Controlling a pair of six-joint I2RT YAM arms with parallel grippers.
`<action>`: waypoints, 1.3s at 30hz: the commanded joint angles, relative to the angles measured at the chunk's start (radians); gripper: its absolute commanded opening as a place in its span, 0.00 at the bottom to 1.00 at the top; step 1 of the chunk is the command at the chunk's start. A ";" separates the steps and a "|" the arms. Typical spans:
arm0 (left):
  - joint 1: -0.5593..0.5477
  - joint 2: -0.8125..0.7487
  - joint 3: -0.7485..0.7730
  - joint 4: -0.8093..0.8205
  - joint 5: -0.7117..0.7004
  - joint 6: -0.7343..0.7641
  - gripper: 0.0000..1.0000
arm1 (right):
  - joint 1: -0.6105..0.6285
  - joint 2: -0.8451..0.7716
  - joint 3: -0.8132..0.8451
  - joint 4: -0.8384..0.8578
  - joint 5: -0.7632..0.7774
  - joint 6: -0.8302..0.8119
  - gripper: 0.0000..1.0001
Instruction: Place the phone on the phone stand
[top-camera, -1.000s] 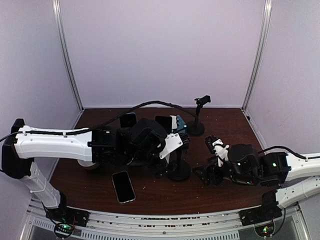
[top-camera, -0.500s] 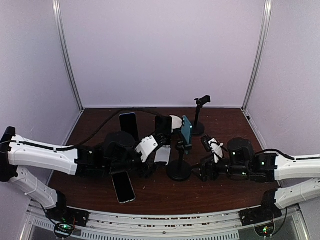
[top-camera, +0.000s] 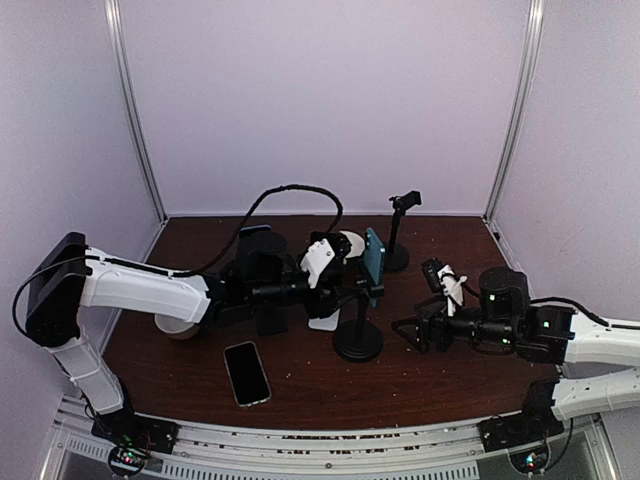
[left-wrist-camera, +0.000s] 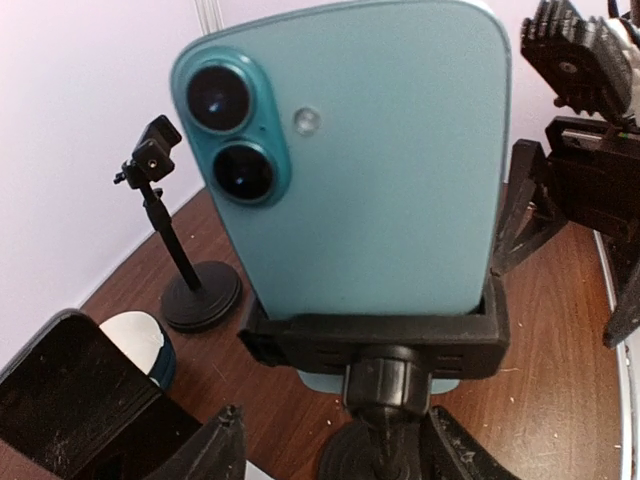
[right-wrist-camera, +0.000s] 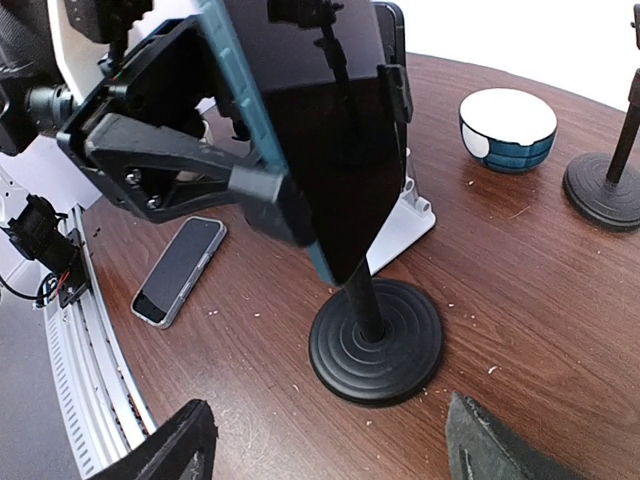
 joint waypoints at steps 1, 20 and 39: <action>0.000 0.077 0.114 -0.030 0.153 0.033 0.55 | -0.024 -0.015 0.047 -0.064 -0.018 -0.064 0.81; 0.012 0.247 0.387 -0.088 0.378 0.090 0.00 | -0.177 -0.125 0.377 -0.553 0.059 -0.187 0.83; -0.027 0.696 1.078 -0.032 0.581 -0.063 0.00 | -0.210 -0.187 0.801 -0.946 0.115 -0.251 0.86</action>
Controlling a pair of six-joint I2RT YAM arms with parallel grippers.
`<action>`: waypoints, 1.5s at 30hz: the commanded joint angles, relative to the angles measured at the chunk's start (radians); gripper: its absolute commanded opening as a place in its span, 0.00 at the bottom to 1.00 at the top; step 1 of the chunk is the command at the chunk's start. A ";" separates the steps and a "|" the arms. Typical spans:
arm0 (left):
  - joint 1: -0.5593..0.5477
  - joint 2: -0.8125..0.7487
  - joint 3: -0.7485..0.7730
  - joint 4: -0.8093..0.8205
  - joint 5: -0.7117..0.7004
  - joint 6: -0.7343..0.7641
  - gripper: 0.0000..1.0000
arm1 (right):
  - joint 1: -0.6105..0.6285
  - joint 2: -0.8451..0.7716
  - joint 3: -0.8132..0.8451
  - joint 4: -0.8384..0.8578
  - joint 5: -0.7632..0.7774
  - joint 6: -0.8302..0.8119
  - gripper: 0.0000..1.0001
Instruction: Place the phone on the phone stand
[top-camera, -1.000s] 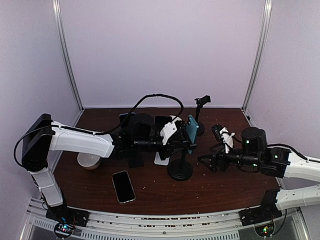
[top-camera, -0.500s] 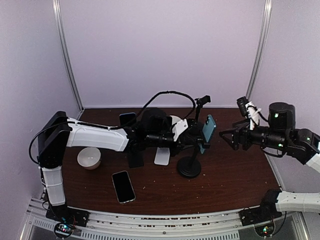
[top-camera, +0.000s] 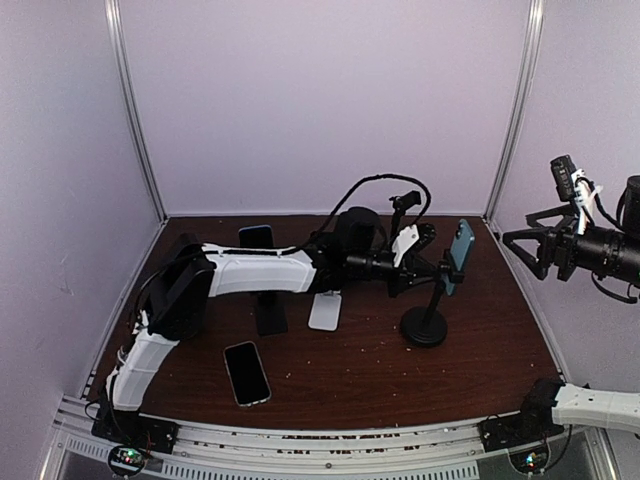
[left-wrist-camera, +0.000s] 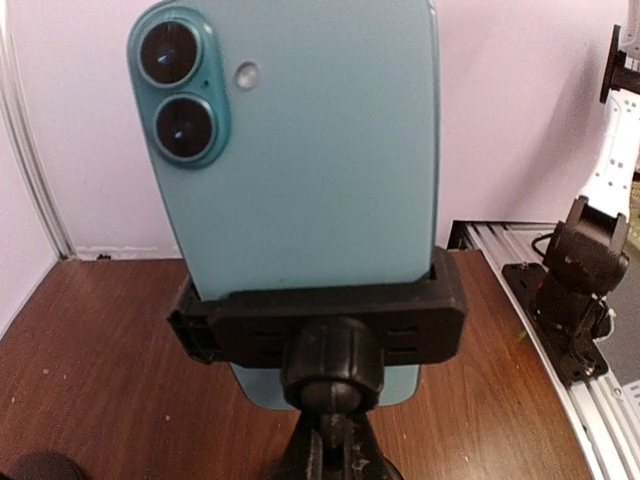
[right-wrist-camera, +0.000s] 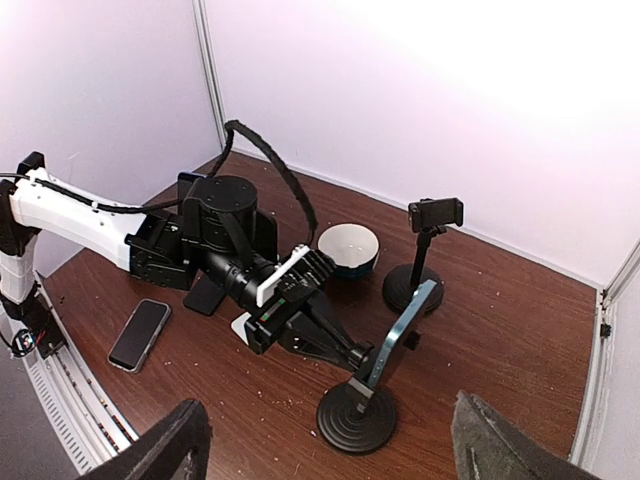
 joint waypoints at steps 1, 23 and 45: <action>-0.030 0.085 0.274 0.111 0.099 -0.044 0.00 | -0.004 0.009 -0.016 -0.025 -0.002 -0.021 0.86; -0.040 -0.135 -0.005 -0.043 -0.138 0.170 0.76 | -0.004 0.071 0.095 -0.013 0.098 0.034 0.87; 0.052 -0.966 -0.550 -0.530 -0.796 0.034 0.93 | -0.007 1.024 0.698 0.016 0.307 0.079 0.82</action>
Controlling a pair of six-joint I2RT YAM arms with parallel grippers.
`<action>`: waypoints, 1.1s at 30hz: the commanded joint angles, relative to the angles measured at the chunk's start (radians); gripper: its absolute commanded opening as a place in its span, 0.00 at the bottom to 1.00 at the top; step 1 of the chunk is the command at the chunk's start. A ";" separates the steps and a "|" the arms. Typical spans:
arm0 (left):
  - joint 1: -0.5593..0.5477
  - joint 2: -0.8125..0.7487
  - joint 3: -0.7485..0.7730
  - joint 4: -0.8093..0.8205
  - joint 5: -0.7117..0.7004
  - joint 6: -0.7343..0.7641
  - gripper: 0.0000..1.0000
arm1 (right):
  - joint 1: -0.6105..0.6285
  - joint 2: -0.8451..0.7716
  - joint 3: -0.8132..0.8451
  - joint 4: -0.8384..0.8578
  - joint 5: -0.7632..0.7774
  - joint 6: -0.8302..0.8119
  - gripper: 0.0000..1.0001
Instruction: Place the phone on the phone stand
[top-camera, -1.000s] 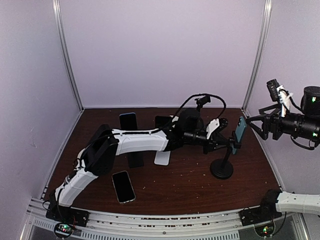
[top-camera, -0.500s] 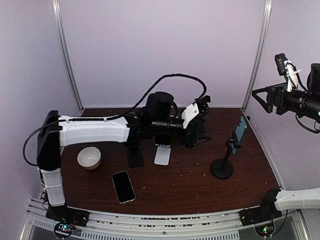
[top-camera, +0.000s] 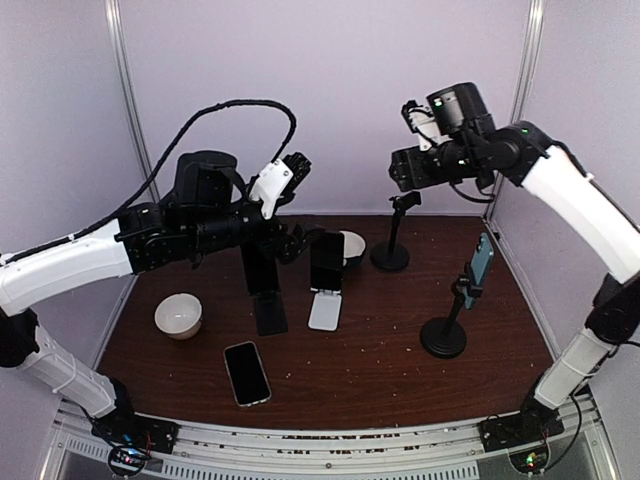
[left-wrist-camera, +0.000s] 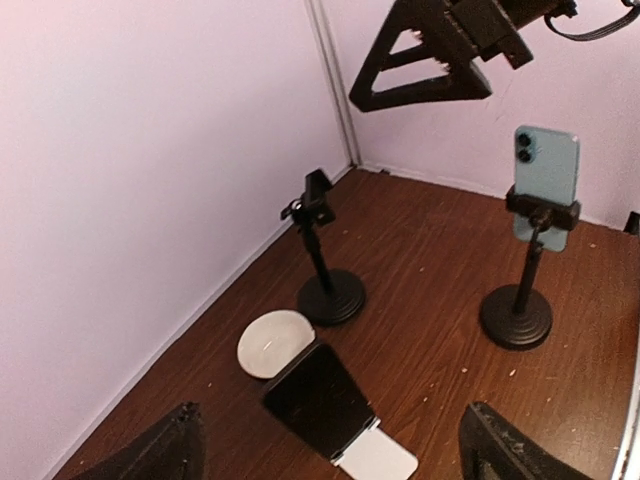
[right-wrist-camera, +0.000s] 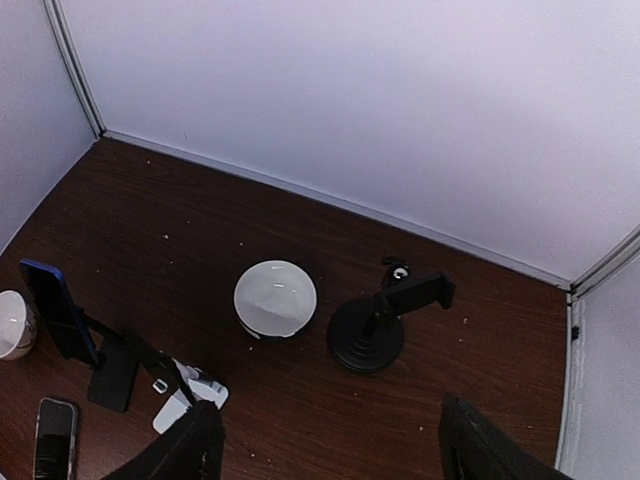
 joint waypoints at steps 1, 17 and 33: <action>0.042 -0.041 -0.038 -0.072 -0.085 -0.035 0.94 | -0.010 0.195 0.133 -0.049 0.042 0.007 0.90; 0.118 -0.040 -0.096 -0.129 -0.081 0.025 0.97 | -0.112 0.535 0.351 -0.137 0.116 0.050 0.69; 0.125 0.019 -0.063 -0.119 -0.037 0.085 0.97 | -0.181 0.634 0.355 -0.074 0.026 0.008 0.40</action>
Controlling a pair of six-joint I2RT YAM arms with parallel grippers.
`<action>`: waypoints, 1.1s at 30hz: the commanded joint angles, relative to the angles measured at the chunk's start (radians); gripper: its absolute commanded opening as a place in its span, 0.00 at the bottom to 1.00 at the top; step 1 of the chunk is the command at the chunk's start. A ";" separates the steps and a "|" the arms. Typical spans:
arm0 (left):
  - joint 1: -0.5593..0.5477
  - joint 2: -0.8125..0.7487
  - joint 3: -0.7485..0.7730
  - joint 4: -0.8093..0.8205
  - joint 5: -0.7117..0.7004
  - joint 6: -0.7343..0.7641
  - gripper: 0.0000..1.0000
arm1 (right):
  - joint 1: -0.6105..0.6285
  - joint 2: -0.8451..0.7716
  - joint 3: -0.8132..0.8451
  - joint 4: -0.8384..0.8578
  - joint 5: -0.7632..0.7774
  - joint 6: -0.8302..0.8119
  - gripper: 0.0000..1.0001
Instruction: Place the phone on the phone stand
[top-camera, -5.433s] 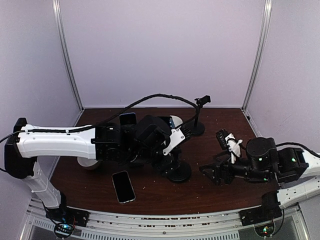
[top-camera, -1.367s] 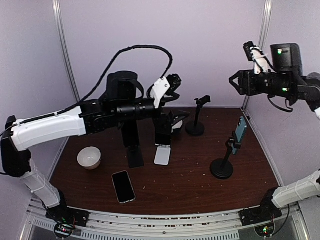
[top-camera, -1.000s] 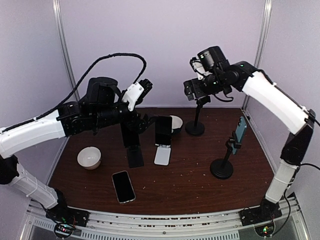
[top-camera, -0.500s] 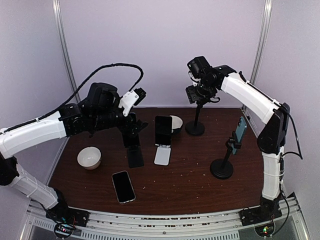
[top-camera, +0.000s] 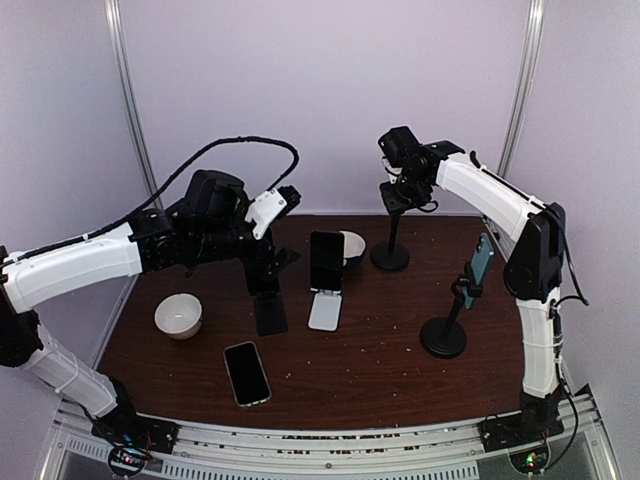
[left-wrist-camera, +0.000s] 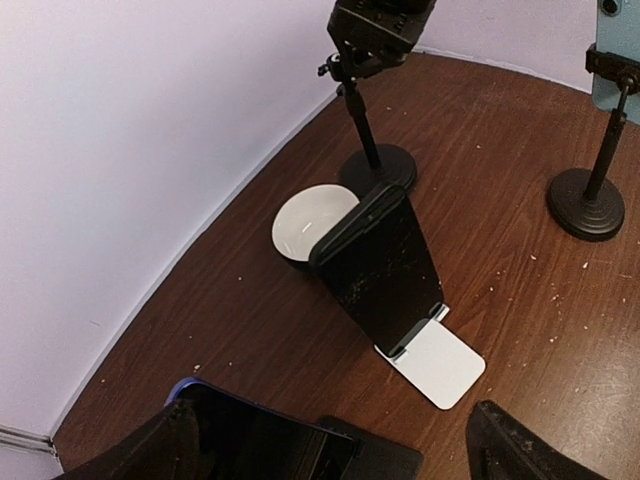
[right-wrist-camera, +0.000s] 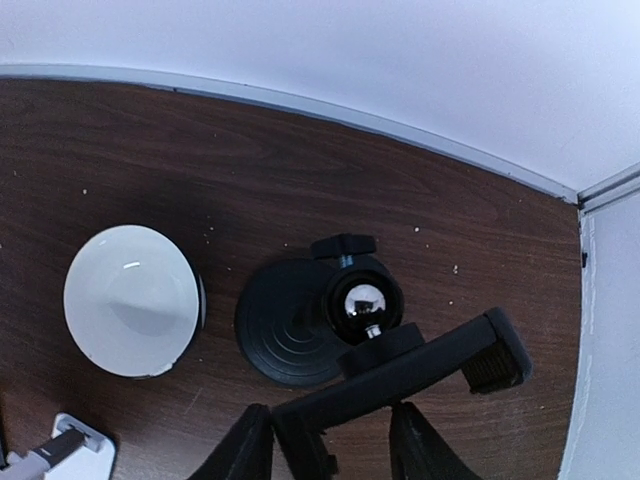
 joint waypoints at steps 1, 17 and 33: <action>0.010 0.013 0.029 0.029 0.025 0.026 0.97 | -0.005 0.039 0.028 0.033 0.005 -0.030 0.37; 0.014 -0.027 0.022 -0.032 0.000 -0.011 0.97 | 0.074 -0.220 -0.168 0.024 0.074 -0.001 0.00; 0.014 -0.211 -0.135 -0.177 -0.117 -0.213 0.95 | 0.492 -0.678 -0.796 0.189 0.097 0.328 0.00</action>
